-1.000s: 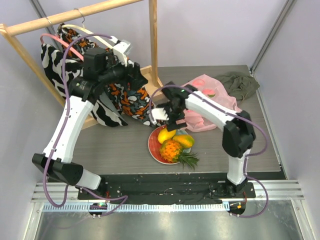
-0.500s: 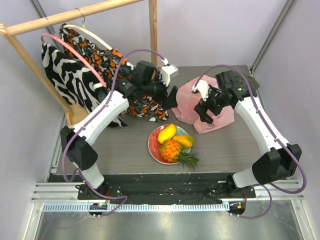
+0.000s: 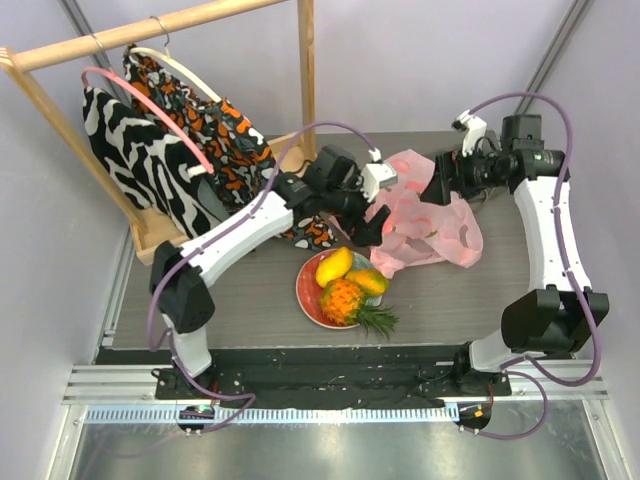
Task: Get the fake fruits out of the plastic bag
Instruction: Adjust the plastic bag at the center of the board, then take out the fake fruit from the plastic bag.
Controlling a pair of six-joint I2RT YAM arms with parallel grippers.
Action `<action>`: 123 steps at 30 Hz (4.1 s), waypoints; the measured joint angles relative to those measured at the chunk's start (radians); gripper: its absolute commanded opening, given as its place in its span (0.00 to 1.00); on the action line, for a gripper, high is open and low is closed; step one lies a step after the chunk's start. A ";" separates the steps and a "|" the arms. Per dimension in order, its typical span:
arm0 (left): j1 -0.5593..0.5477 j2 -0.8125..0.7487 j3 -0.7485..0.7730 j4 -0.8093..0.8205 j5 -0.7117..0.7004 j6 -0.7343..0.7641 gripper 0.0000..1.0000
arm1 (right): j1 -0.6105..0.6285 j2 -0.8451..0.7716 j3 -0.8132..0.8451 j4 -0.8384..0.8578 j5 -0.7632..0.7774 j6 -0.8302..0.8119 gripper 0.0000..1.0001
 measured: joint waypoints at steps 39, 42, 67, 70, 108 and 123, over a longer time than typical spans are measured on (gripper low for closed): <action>-0.064 0.089 -0.024 -0.019 -0.305 0.099 0.00 | 0.197 0.003 -0.618 0.532 0.867 -0.507 0.53; -0.053 0.089 -0.024 -0.019 -0.311 0.110 0.00 | 0.183 0.014 -0.592 0.534 0.876 -0.517 0.25; -0.039 0.107 0.273 -0.183 -0.290 0.283 0.00 | -0.115 -0.282 -0.388 0.245 0.541 0.042 0.33; -0.060 0.058 0.138 -0.209 -0.270 0.279 0.00 | -0.118 -0.276 -0.457 0.185 0.533 0.056 0.70; 0.005 0.196 0.269 -0.243 -0.151 -0.003 0.00 | 0.203 0.154 -0.267 0.238 0.471 -0.034 0.27; 0.005 0.311 0.314 -0.235 -0.097 -0.002 0.00 | 0.196 0.504 0.031 0.415 0.586 0.086 0.90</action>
